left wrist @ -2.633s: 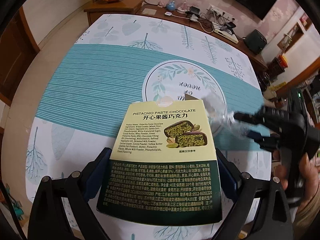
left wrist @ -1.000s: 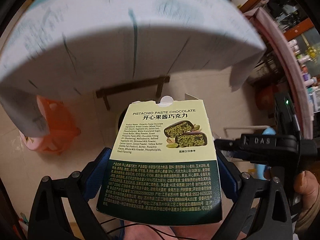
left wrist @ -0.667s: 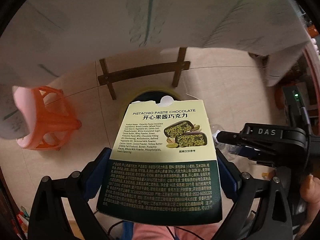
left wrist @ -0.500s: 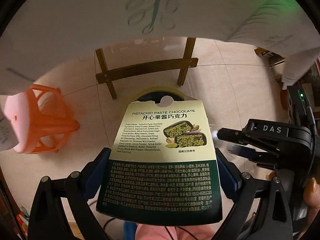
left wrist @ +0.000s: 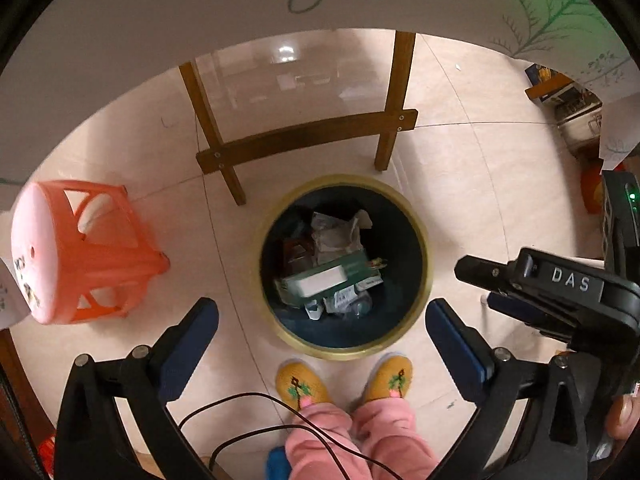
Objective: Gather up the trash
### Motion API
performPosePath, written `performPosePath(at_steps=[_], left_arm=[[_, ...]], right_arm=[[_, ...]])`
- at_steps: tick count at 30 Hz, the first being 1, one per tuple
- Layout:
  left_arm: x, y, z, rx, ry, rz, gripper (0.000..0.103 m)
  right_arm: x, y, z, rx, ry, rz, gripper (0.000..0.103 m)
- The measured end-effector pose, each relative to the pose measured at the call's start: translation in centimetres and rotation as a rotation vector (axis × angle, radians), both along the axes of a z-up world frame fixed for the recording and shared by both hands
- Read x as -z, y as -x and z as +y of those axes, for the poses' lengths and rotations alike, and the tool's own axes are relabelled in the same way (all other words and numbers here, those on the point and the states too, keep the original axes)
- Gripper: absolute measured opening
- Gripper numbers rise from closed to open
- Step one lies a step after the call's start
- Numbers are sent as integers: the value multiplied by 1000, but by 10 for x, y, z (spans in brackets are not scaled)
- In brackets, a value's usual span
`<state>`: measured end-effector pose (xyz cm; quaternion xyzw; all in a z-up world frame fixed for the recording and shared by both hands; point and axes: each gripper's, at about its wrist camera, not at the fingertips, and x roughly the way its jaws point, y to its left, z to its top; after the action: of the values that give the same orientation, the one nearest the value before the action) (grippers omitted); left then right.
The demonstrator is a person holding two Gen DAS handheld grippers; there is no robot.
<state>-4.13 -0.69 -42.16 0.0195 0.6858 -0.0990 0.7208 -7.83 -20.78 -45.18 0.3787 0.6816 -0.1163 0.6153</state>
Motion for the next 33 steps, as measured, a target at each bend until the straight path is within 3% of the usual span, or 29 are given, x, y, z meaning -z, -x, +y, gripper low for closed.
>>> performPosePath(at_steps=[10,17,33], left_arm=[[-13,2,13,-48,5,-31,102],[-40,7,20,-76,22,-53,102],[-162,19,35,-156,68,-173,102]], right_arm=[[-6,-3,13,-105,73,-33,69],[-23,-5,25,-160,97,-62,69],[-142,-5,46,-321,208,-253,69]])
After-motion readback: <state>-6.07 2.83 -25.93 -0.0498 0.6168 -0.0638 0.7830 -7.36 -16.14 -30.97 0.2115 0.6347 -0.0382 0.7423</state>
